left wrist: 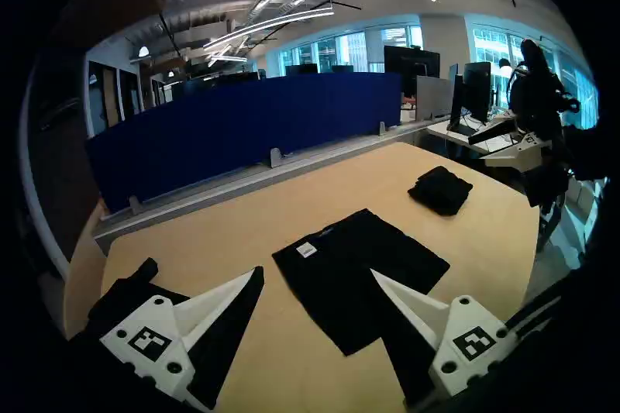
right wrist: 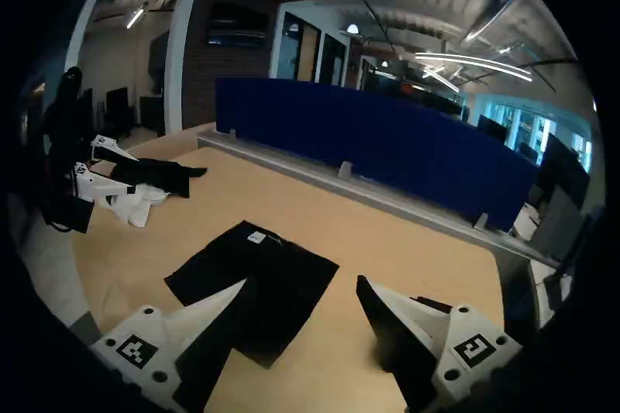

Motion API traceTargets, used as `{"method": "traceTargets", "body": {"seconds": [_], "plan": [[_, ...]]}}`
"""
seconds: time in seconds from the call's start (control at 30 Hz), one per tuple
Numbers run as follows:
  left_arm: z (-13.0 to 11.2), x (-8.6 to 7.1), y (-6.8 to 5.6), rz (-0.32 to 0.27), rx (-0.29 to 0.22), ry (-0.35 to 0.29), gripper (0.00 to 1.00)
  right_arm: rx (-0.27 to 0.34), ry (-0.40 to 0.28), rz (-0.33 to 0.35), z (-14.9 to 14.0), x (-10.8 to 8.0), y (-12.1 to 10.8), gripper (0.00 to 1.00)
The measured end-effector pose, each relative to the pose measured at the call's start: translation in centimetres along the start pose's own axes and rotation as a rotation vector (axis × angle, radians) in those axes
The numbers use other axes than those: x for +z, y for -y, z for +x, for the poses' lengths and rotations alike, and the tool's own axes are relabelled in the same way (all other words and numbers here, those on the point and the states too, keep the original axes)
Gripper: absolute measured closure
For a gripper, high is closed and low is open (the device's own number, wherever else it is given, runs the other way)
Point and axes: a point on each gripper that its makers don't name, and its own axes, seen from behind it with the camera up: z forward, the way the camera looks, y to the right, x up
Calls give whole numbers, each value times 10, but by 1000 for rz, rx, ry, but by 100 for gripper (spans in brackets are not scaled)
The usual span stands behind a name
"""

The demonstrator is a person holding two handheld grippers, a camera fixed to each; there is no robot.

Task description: Fold towel

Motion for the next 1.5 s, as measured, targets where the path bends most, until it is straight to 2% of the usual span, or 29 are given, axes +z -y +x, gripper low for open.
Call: {"method": "traceTargets", "body": {"seconds": [0.3,0.6,0.97,1.27,1.5], "plan": [[-34,11,-10,-30,-2,49,9,1,36,17,-25,12,6,0],[-98,32,-32,-64,12,115,9,2,98,24,-77,36,15,0],[-163,66,-45,-109,25,213,9,-25,180,61,-141,65,34,0],[-194,82,-53,-138,9,264,9,-13,236,81,-188,80,45,0],[-205,92,-57,-151,12,289,8,22,265,95,-210,88,51,0]]}}
